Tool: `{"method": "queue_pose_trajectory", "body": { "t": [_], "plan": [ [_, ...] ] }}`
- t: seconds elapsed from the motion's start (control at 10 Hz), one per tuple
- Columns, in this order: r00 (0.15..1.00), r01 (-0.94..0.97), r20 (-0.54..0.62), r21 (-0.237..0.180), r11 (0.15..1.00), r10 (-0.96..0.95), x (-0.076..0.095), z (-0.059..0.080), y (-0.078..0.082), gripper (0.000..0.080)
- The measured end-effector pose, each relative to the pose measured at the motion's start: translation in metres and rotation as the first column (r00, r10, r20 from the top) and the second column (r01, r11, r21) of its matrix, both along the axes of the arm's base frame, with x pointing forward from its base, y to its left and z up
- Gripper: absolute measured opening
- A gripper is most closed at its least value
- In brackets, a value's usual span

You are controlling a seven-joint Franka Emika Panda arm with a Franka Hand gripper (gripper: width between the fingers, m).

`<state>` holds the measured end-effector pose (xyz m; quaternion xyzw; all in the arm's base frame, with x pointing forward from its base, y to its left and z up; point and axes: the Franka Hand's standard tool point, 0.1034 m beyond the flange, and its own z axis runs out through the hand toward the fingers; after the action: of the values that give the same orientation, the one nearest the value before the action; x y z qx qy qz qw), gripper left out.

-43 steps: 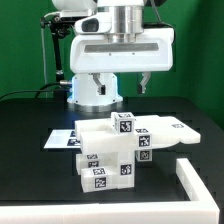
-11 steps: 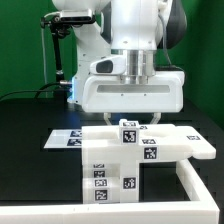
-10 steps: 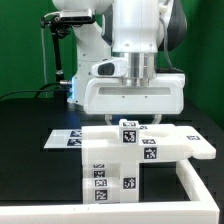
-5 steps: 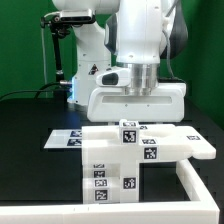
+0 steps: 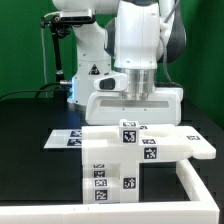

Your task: Assemble chair

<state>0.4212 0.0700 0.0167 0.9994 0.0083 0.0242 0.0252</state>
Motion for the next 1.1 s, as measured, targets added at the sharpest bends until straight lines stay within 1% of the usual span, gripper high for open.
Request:
{"method": "queue_pose_trajectory", "body": {
  "t": [0.1, 0.3, 0.6, 0.7, 1.0, 1.1],
  "plan": [
    [1.0, -0.011, -0.008, -0.002, 1.0, 0.011, -0.003, -0.005, 0.006, 0.0649],
    [1.0, -0.029, -0.012, -0.003, 1.0, 0.029, -0.005, -0.007, 0.014, 0.0649],
    [0.999, -0.032, -0.011, -0.006, 0.999, 0.032, -0.004, -0.009, 0.012, 0.0649],
    [0.999, -0.033, -0.011, -0.007, 0.999, 0.033, -0.002, -0.01, 0.012, 0.0649],
    [1.0, -0.03, 0.007, -0.007, 1.0, 0.03, 0.013, -0.01, 0.013, 0.0649],
    [1.0, -0.031, 0.007, -0.008, 1.0, 0.031, 0.014, -0.011, 0.013, 0.0649]
  ]
}}
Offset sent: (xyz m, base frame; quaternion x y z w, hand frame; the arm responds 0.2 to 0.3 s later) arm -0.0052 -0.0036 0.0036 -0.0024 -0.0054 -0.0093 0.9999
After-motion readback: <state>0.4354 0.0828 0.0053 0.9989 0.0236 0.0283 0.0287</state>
